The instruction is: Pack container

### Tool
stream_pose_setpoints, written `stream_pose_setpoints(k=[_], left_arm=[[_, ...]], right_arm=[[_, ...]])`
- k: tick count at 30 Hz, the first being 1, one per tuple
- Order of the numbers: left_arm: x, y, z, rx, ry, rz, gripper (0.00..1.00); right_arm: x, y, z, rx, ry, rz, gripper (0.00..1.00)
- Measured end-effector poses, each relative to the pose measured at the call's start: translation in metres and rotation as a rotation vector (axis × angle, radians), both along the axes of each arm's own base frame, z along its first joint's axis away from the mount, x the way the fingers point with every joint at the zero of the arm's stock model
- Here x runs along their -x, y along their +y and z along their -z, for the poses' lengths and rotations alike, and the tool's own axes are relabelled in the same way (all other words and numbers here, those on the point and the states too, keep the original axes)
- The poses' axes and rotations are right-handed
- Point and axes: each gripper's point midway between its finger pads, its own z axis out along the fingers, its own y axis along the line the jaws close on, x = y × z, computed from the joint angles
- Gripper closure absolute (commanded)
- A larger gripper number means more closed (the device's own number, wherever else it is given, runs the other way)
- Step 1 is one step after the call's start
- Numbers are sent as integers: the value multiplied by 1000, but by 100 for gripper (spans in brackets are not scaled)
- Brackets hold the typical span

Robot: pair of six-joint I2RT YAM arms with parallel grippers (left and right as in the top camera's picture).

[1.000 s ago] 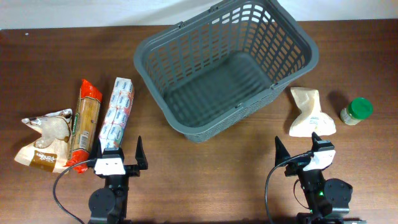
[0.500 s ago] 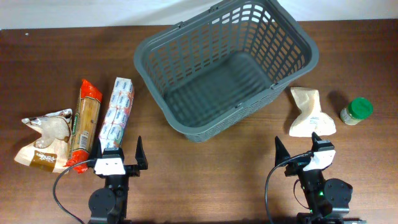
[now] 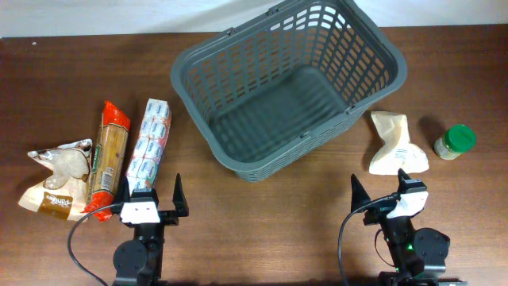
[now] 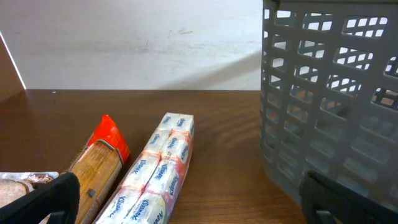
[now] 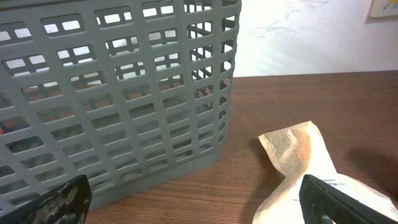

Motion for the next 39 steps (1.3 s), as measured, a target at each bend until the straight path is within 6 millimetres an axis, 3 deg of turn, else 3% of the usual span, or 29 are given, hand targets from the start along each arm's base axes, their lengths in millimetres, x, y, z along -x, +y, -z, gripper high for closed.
stream_pose_setpoints(k=[10,15,18,22,25,26,28,32,33,34,39], left_arm=[[0,-4,1,1,4,24,1],[3,-32,0,12,11,188,1],[14,-46,-19,26,41,271,1],[38,-42,-64,33,147,259,1],[41,-38,-98,33,219,239,1],[35,-38,-116,33,259,234,1],[25,-39,-131,35,343,232,1],[-1,-41,-172,38,450,228,1],[-7,-42,-183,37,470,228,1],[-17,-43,-206,37,484,228,1],[-42,-46,-245,39,554,227,1]], right_arm=[[0,0,-1,0,-6,0,1],[0,3,-5,-1,-20,-20,1],[3,16,-2,-11,-6,-94,1],[15,29,-6,-18,70,-168,1],[23,29,-39,31,83,-174,1],[27,26,-68,61,84,-159,1],[32,19,-106,87,140,-124,1],[34,9,-143,107,353,-82,1],[26,5,-163,134,400,-75,1],[25,3,-172,157,478,-82,1],[-2,0,-235,189,608,-113,1]])
